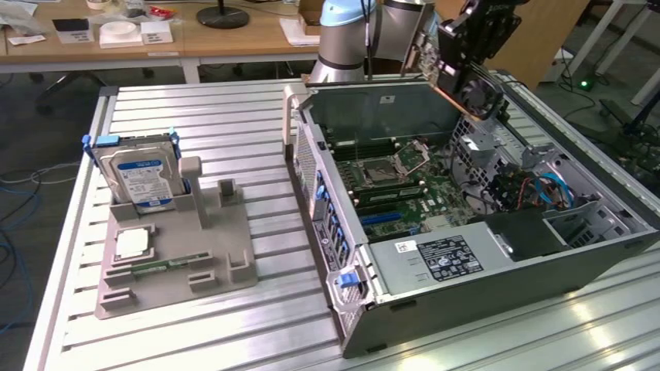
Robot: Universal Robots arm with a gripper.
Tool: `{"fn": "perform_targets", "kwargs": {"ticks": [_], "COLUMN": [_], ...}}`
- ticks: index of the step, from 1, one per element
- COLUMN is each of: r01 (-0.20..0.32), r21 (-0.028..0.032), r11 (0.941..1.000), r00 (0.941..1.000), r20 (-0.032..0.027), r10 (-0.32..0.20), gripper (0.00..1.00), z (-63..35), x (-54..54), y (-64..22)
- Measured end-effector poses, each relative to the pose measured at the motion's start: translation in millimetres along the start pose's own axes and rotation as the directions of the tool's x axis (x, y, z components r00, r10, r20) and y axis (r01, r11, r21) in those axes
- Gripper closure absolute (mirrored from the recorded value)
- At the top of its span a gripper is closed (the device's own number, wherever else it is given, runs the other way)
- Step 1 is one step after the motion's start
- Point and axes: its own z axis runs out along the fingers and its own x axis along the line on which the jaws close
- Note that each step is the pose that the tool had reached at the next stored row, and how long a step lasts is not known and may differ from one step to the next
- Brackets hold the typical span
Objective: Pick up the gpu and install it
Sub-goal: 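Insert the gpu into the slot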
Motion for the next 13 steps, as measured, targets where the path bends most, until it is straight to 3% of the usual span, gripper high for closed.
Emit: {"fn": "perform_targets", "kwargs": {"ticks": [6,13], "r01": [0.109,0.222], "r21": [-0.0018,-0.0043], "r11": [0.9941,0.975], "r00": [0.9941,0.9749], "r20": [-0.0042,-0.0083], "r10": [-0.109,-0.222], "gripper": [0.72,0.72], "z": [0.0,0.1], "x": [0.0,0.0], "y": [0.0,0.0]}}
